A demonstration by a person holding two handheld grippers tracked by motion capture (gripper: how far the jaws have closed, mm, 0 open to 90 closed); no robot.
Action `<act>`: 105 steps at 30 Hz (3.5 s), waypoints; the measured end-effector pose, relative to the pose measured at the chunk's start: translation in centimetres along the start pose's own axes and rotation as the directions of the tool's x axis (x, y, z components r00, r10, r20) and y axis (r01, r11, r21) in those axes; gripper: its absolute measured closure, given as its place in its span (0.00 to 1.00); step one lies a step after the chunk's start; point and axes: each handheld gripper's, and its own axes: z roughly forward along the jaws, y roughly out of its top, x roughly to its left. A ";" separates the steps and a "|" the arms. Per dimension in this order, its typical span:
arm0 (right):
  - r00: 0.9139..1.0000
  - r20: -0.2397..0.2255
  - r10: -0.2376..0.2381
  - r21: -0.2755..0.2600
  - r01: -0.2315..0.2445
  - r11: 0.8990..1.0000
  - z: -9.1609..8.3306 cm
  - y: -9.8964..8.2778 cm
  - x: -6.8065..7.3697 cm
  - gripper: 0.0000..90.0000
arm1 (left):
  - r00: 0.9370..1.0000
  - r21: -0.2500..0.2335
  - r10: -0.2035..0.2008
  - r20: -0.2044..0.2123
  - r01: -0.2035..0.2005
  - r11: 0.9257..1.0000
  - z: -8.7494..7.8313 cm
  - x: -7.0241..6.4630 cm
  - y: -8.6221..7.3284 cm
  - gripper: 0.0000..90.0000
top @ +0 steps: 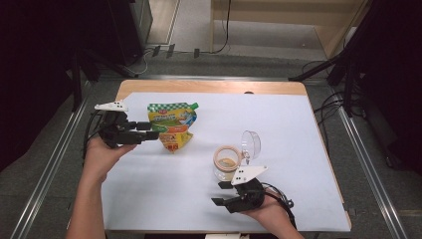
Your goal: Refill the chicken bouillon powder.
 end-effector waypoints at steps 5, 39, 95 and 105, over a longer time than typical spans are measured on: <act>1.000 0.001 0.002 -0.002 -0.002 1.000 -0.1 0.0 -0.1 0.50 | 1.000 0.018 -0.016 -0.026 0.017 1.000 0.2 1.3 -0.5 0.49; 0.997 -0.032 -0.072 -0.011 0.071 0.997 3.7 3.4 2.5 0.49 | 0.999 -0.025 0.027 0.024 -0.027 0.999 5.9 1.5 1.0 0.91; 0.974 0.215 -0.069 -0.211 0.115 0.971 7.1 3.0 2.3 0.79 | 0.946 0.129 0.034 0.322 -0.079 0.988 0.4 -10.1 3.0 1.00; 0.984 0.144 -0.106 -0.165 0.129 0.978 7.1 3.1 3.6 0.80 | 0.966 0.101 -0.033 0.258 0.007 0.995 2.2 -10.0 3.0 0.98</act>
